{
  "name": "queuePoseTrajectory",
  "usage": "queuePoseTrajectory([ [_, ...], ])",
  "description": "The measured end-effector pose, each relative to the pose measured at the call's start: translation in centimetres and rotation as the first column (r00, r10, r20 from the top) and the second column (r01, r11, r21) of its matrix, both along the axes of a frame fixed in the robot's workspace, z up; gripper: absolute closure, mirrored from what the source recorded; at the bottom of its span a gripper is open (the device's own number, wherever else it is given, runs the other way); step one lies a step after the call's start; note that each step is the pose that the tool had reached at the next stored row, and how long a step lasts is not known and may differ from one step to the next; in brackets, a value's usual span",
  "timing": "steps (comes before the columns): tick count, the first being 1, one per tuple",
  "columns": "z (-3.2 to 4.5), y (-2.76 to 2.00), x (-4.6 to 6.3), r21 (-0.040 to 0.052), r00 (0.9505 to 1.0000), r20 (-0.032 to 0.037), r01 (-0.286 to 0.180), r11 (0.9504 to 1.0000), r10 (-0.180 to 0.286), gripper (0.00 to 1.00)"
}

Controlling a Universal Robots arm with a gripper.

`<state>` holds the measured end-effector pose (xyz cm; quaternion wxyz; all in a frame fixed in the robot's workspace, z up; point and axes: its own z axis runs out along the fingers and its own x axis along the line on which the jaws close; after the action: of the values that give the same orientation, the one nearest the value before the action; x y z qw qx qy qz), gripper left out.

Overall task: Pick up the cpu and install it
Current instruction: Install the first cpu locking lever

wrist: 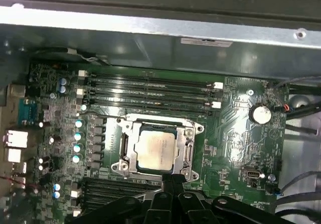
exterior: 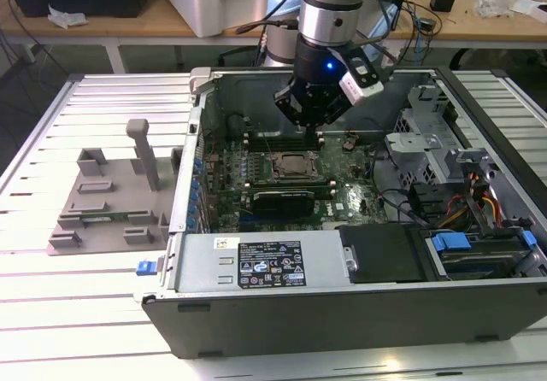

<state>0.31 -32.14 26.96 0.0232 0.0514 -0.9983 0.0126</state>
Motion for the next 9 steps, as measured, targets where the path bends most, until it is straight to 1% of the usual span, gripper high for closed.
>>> queuePoseTrajectory([
  [1,0.00,0.00,0.01,0.0000,1.0000,0.0000,-0.008,1.0000,0.008,0.89],
  [4,0.00,0.00,0.05,0.0000,0.9983,0.0000,-0.058,0.9983,0.058,0.89],
  [5,0.00,0.00,0.04,0.0000,0.9947,0.0000,-0.103,0.9947,0.103,0.89],
  [6,0.00,0.00,0.04,0.0000,0.9881,0.0000,-0.154,0.9881,0.154,0.89],
  [7,0.00,0.00,0.04,0.0000,0.9846,0.0000,-0.175,0.9846,0.175,0.89],
  [9,0.00,0.00,0.04,0.0001,0.9799,0.0000,-0.200,0.9799,0.200,0.89],
])
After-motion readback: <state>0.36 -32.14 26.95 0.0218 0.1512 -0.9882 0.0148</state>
